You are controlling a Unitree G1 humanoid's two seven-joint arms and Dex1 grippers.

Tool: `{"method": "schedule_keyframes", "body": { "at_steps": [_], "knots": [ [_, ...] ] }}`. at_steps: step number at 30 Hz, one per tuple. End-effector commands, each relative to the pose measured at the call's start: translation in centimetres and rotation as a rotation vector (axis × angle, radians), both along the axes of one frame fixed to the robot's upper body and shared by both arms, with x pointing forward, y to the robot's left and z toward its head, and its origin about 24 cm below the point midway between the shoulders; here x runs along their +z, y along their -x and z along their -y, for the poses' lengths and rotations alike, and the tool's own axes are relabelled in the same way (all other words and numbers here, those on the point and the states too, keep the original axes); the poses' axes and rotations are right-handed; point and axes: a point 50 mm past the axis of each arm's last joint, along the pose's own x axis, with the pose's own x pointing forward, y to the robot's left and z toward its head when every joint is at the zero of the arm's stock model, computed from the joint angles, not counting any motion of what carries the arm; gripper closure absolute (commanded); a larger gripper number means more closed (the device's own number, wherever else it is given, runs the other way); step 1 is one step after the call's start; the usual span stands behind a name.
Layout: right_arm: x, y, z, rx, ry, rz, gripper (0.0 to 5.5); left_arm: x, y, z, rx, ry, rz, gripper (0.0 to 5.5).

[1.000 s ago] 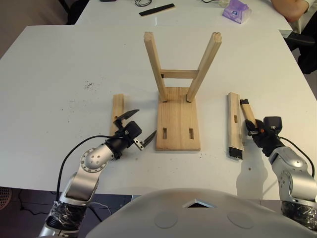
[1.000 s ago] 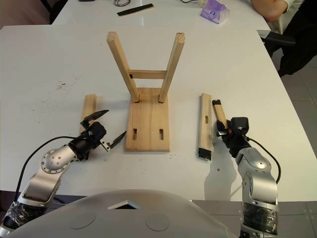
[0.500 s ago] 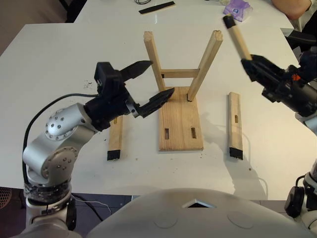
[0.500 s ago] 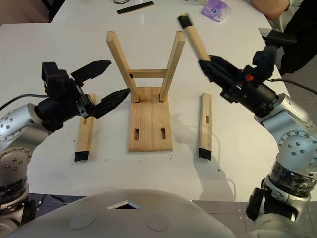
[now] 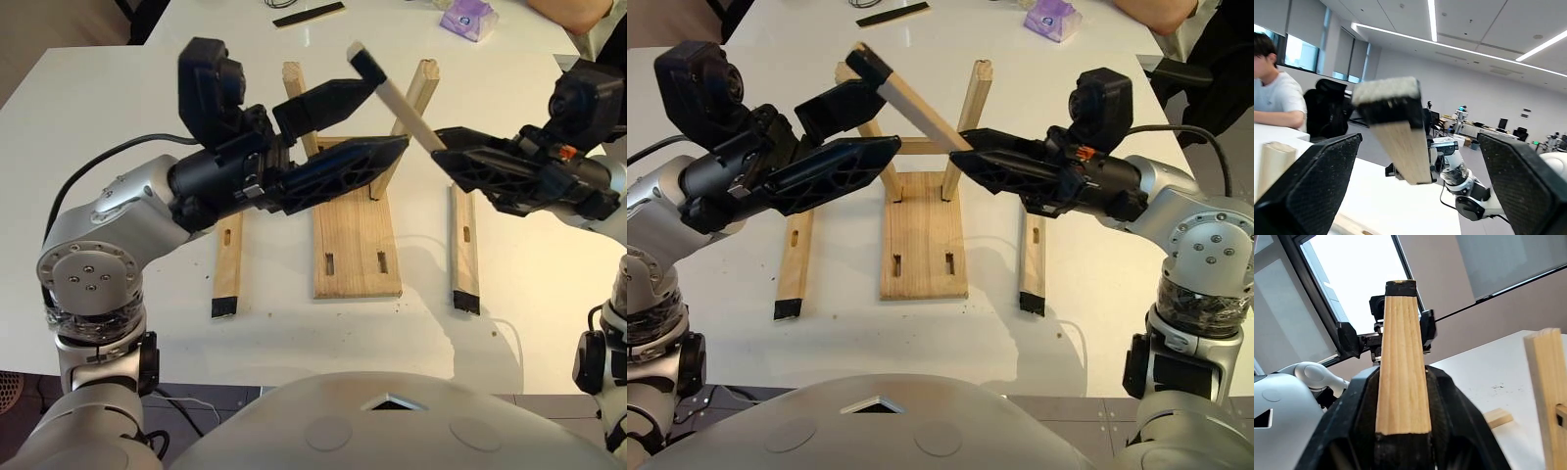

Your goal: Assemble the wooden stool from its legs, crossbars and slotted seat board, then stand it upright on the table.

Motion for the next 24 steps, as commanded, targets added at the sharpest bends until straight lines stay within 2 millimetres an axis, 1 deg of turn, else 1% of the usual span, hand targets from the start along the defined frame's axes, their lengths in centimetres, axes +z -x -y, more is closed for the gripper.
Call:
{"method": "schedule_keyframes", "body": {
  "at_steps": [1,8,14,16,17,20,24],
  "knots": [
    [-0.3,0.3,-0.9,0.039,0.034,0.012,4.21,-0.4,0.0,0.5,-0.023,-0.065,-0.001,1.32],
    [-1.1,-0.1,-1.0,0.012,0.058,0.007,4.21,-0.5,0.5,0.7,-0.056,-0.071,0.015,2.4],
    [-1.4,-0.4,-0.8,-0.011,0.078,0.022,4.21,-1.1,0.3,0.3,-0.04,-0.096,0.019,3.45],
    [-1.5,-0.4,-0.6,-0.022,0.084,0.025,4.21,-1.3,0.2,0.3,-0.034,-0.109,0.021,3.67],
    [-1.5,-0.4,-0.5,-0.027,0.084,0.028,4.21,-1.4,0.1,0.3,-0.031,-0.114,0.021,3.91],
    [-1.6,-0.5,-0.2,-0.049,0.102,0.051,4.21,-1.9,0.1,0.3,-0.028,-0.132,0.017,4.15],
    [-1.7,-0.4,-0.3,-0.054,0.142,0.114,4.21,-2.6,0.0,0.3,-0.025,-0.177,0.018,4.17]
  ]
}}
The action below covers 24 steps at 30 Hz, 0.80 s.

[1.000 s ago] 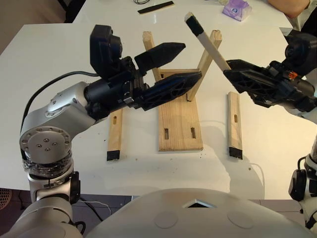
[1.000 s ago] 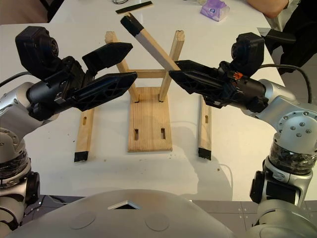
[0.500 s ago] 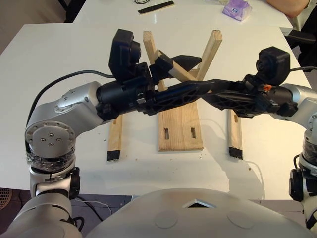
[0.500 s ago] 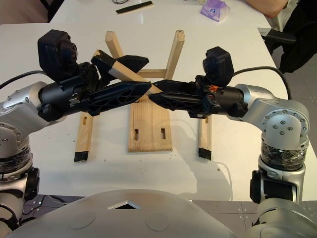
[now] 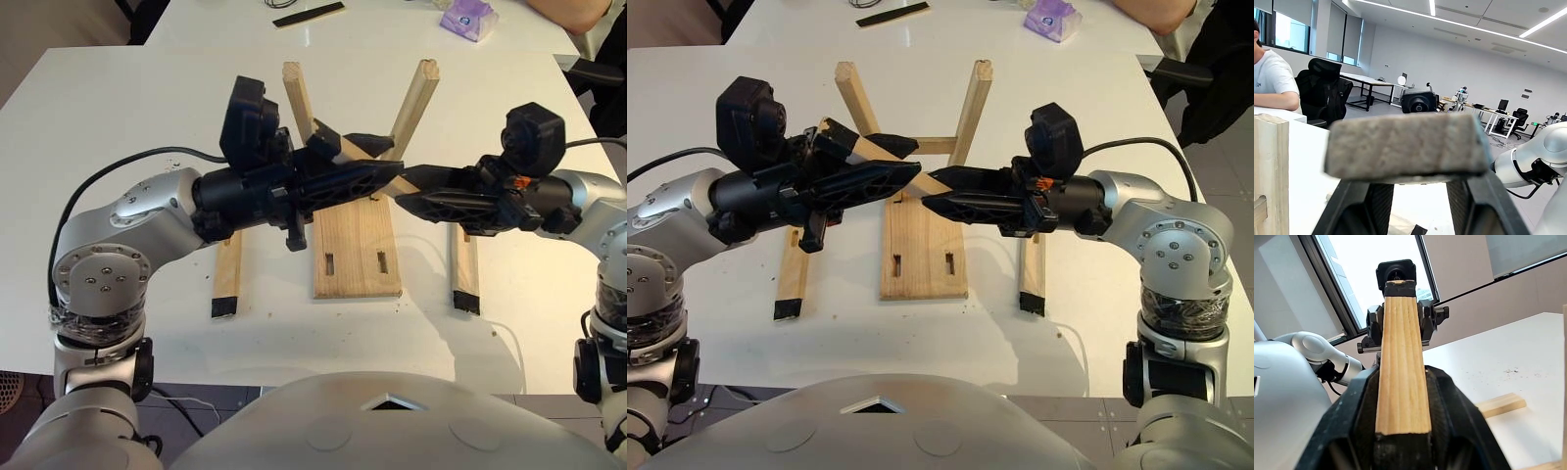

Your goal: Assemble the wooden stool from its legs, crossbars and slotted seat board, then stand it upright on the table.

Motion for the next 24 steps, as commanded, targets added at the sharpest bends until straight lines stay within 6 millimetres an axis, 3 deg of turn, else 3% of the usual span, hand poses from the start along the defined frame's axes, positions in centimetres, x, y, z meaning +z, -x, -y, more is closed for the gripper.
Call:
{"method": "schedule_keyframes", "body": {
  "at_steps": [1,6,10,13,16,20,24],
  "knots": [
    [-0.1,-0.4,0.5,-0.077,0.059,0.076,4.21,-1.3,0.1,0.0,0.0,-0.094,0.004,4.17],
    [-1.0,-0.4,0.1,-0.105,0.132,0.127,4.21,-1.7,-0.1,-0.2,0.002,-0.118,0.024,4.17],
    [-2.6,0.2,-0.1,-0.08,0.202,0.123,3.39,-1.3,-0.4,-0.3,0.015,-0.096,0.047,4.19],
    [-3.7,-0.3,0.7,-0.146,0.249,0.111,3.37,-1.5,-0.6,-1.2,0.04,-0.153,0.088,4.19],
    [-4.5,-0.4,2.0,-0.274,0.251,0.088,3.37,-2.1,-1.3,-4.1,0.086,-0.296,0.116,4.19],
    [-5.5,1.1,3.1,-0.438,0.221,0.066,3.37,-2.9,-2.0,-9.7,0.17,-0.582,0.244,4.19],
    [-6.3,2.2,4.0,-0.581,0.225,0.049,3.37,-3.9,-2.8,-14.5,0.119,-0.85,0.382,4.19]
  ]
}}
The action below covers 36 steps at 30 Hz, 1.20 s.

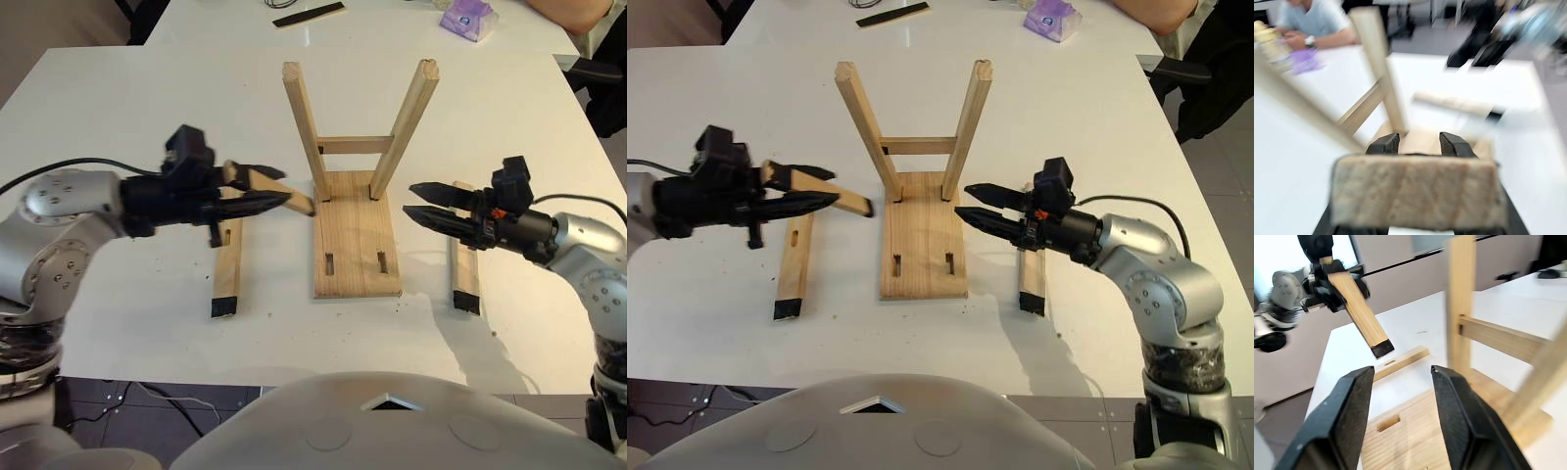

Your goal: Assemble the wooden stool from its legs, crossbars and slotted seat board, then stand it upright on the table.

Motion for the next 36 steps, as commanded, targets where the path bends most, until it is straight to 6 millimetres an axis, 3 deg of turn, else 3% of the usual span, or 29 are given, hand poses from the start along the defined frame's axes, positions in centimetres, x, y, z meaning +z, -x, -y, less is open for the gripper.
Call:
{"method": "schedule_keyframes", "body": {
  "at_steps": [1,4,10,18,30,36],
  "knots": [
    [-0.4,1.0,0.8,-0.143,0.014,0.028,3.37,-0.6,-0.9,-4.8,-0.047,-0.274,0.051,4.19],
    [-0.9,1.4,0.6,-0.185,0.025,0.03,3.37,-0.8,-1.5,-6.3,-0.079,-0.324,0.025,4.19],
    [-1.4,1.3,0.0,-0.182,0.066,0.041,3.37,-3.3,-0.9,-8.0,-0.073,-0.367,-0.03,4.19],
    [-1.6,0.9,-0.3,-0.158,0.098,0.05,3.37,-4.8,-0.2,-7.2,-0.069,-0.34,-0.036,4.19],
    [-2.3,1.1,-1.1,-0.151,0.092,0.028,3.37,-5.9,-1.0,-7.0,-0.085,-0.385,-0.016,4.19],
    [-2.1,1.1,-0.9,-0.146,0.1,0.032,3.37,-7.5,1.6,-7.0,-0.203,-0.432,-0.26,4.19]
  ]
}}
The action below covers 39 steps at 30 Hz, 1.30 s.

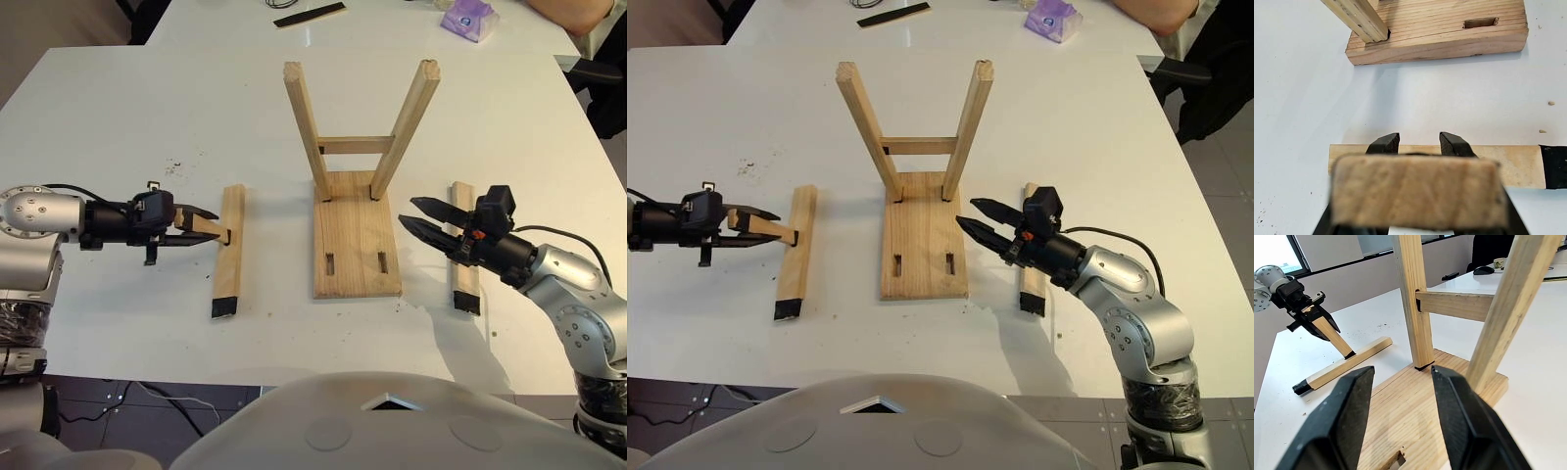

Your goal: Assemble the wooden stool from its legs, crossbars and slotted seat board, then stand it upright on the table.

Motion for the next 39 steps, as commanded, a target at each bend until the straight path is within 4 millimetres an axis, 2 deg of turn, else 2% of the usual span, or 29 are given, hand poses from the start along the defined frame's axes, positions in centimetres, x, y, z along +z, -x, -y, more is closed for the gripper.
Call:
{"method": "schedule_keyframes", "body": {
  "at_steps": [1,5,9,16,24,31,34,37,39],
  "knots": [
    [0.3,-0.1,0.1,0.002,0.02,0.015,3.37,-1.8,2.3,0.1,-0.052,-0.058,-0.249,4.19],
    [0.3,-0.3,0.1,0.013,0.026,0.014,3.37,-2.6,1.9,1.5,0.014,0.016,-0.293,4.19],
    [0.1,-0.3,0.0,0.026,0.034,0.012,3.37,-4.1,2.5,2.7,0.048,0.064,-0.334,4.19],
    [0.3,-0.6,0.1,0.036,0.046,0.013,3.37,-6.5,4.5,2.8,0.126,0.087,-0.344,4.19],
    [0.4,-0.9,0.6,0.012,0.061,0.018,3.37,-6.4,5.3,2.2,0.19,0.117,-0.317,4.19],
    [0.5,-1.2,0.7,0.005,0.067,0.027,3.37,-6.5,7.4,3.8,0.145,0.147,-0.321,4.19],
    [0.6,-1.3,1.0,0.004,0.075,0.029,3.37,-7.2,8.1,3.8,0.181,0.156,-0.332,4.19],
    [0.8,-1.7,1.4,0.001,0.083,0.035,3.37,-7.7,7.7,3.9,0.242,0.195,-0.31,4.19],
    [0.8,-2.0,1.5,0.002,0.088,0.04,3.37,-8.0,6.5,4.2,0.305,0.232,-0.259,4.19]
  ]
}}
